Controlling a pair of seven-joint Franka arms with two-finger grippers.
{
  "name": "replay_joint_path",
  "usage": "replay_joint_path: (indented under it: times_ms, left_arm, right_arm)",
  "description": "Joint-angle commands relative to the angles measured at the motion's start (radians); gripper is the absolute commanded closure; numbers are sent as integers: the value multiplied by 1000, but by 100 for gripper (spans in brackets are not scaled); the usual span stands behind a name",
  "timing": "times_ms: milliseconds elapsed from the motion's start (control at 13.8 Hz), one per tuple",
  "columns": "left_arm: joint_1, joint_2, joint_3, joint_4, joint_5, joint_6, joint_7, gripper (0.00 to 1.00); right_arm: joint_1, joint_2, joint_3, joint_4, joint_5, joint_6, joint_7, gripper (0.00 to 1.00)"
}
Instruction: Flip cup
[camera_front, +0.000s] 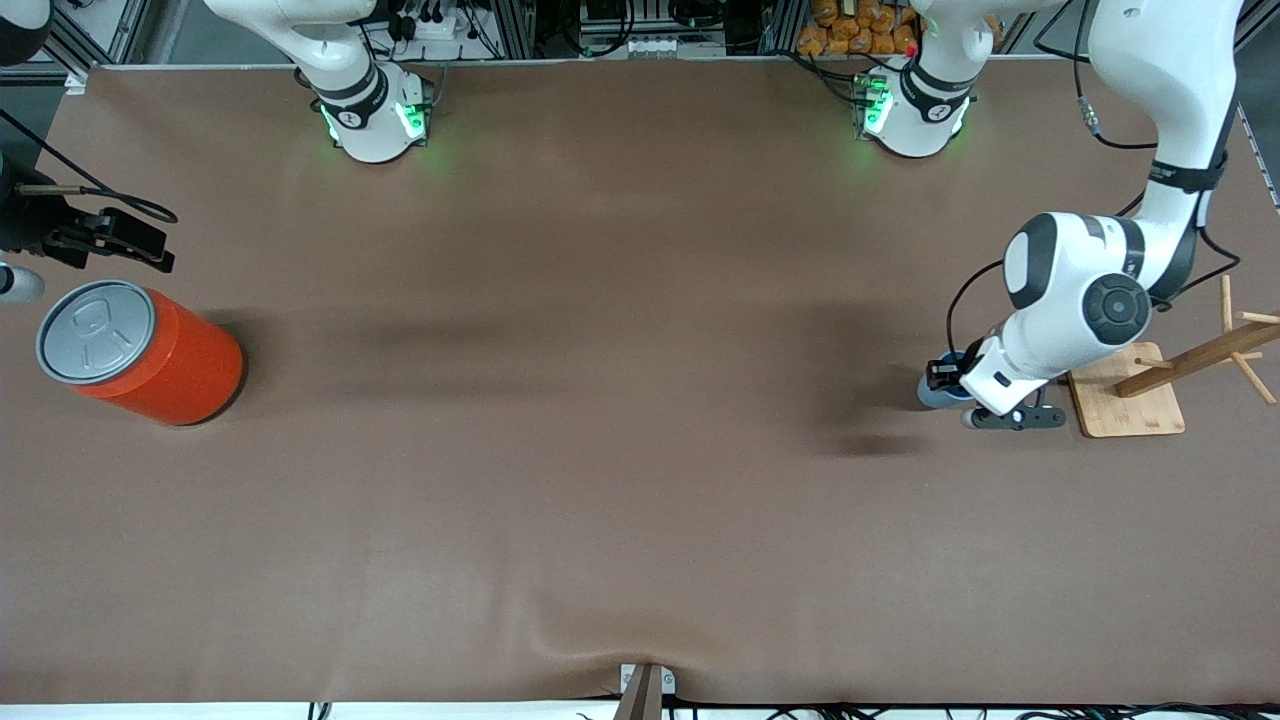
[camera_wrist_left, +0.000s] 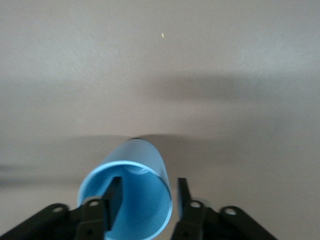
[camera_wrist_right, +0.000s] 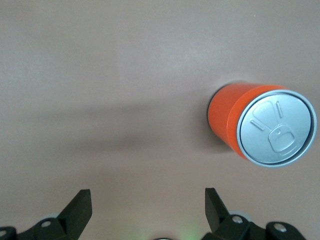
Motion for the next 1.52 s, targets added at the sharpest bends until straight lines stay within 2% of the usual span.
replay_joint_path:
  times_ms: [0,144,361,794,1011,1228,1444]
  left_arm:
    - [6,-23,2,193,25,-252,-20,0]
    - [5,-23,8,331,30,-398,-14,0]
    - [43,-51,8,466,103,-505,12,0]
    - [46,-291,-1,450,96,-638,35,0]
    - [39,-403,-7,369,67,-638,36,0]
    - [49,-419,6,368,-28,-639,114,0]
    - [45,-422,-1,378,-27,-644,107,0]
  right_arm:
    - [-6,6,9,13,-6,7,5,0]
    - [-12,7,9,13,6,11,-4,0]
    - [-8,22,9,16,51,11,-12,0]
    - [-8,22,11,47,52,2,-13,0]
    - [-5,22,11,47,51,2,-13,0]
    - [-9,22,11,58,51,2,-13,0]
    - [-9,22,11,56,51,2,-12,0]
